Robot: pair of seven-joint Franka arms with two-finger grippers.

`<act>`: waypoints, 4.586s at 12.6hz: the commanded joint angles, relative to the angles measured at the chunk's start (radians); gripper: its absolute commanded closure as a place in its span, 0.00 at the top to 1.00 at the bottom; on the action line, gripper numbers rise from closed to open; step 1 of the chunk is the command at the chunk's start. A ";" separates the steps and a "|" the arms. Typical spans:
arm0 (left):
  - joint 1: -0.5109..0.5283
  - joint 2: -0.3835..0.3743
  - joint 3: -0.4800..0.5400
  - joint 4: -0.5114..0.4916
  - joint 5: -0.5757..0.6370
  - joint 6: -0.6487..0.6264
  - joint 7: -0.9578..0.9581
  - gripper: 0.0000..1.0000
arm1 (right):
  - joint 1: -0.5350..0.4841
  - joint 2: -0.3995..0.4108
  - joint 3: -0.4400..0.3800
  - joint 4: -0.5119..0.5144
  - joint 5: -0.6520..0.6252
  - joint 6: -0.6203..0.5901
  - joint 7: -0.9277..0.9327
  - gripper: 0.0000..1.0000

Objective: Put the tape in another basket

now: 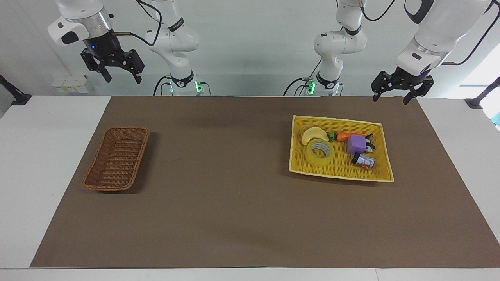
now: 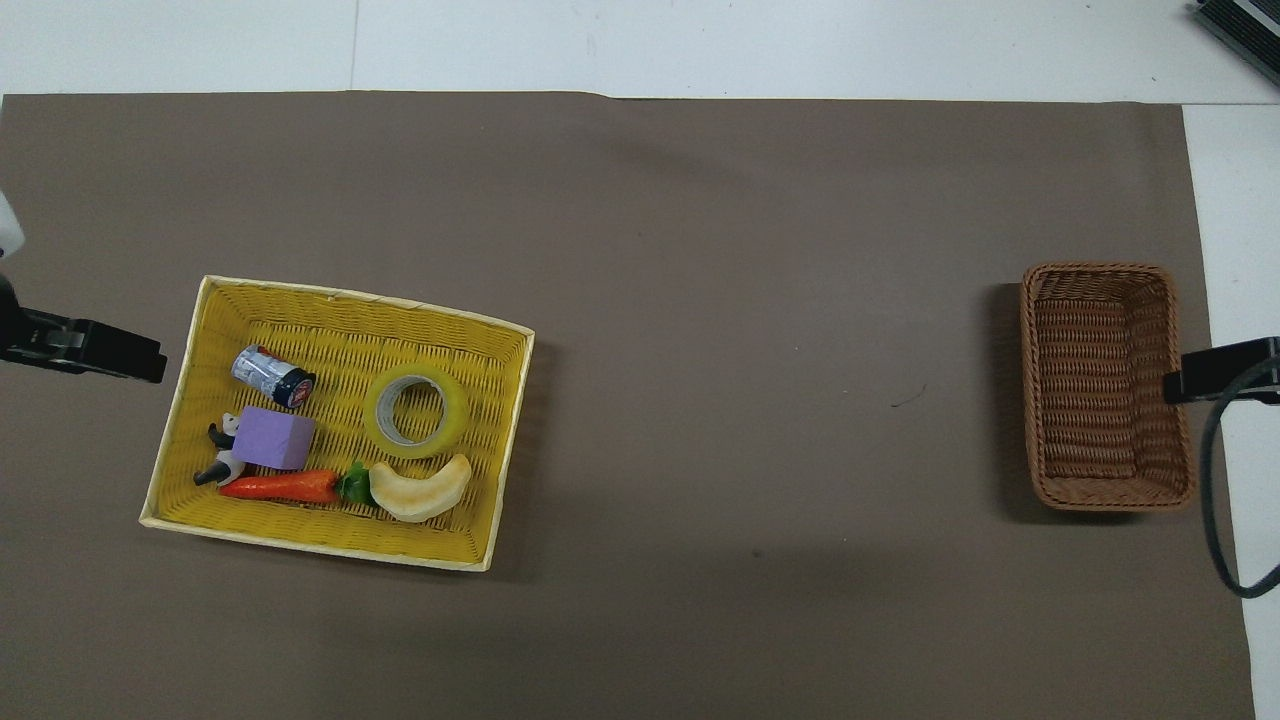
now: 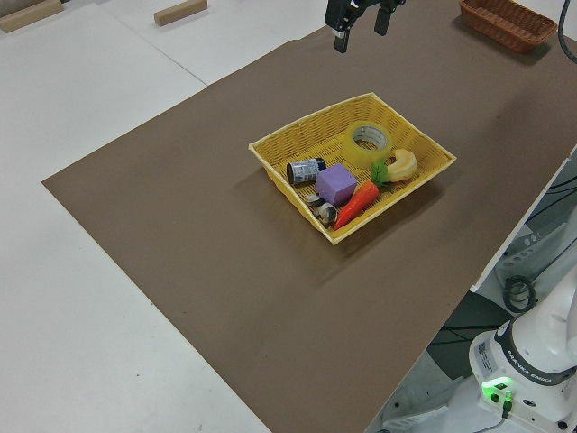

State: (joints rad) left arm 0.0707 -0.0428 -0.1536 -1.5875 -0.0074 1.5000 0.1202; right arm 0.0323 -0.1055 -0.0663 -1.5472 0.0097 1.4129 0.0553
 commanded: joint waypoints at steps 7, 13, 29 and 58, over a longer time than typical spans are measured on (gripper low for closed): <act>-0.009 -0.037 0.005 -0.114 -0.016 0.078 0.004 1.00 | -0.011 -0.008 0.002 -0.017 0.019 0.008 0.012 1.00; -0.022 -0.046 -0.004 -0.239 -0.016 0.188 0.003 1.00 | -0.011 -0.008 0.003 -0.019 0.019 0.008 0.014 1.00; -0.152 0.118 -0.004 -0.683 -0.065 0.845 -0.278 0.53 | -0.011 -0.010 0.003 -0.024 0.019 0.008 0.012 1.00; -0.446 0.161 -0.188 -0.221 -0.536 0.670 -0.762 0.00 | 0.100 0.139 0.016 -0.313 0.838 0.437 -0.177 1.00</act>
State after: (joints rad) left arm -0.3594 0.0964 -0.3214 -1.8545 -0.5380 2.1278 -0.5677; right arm 0.1294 0.0556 -0.0493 -1.7709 0.7840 1.8114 -0.0083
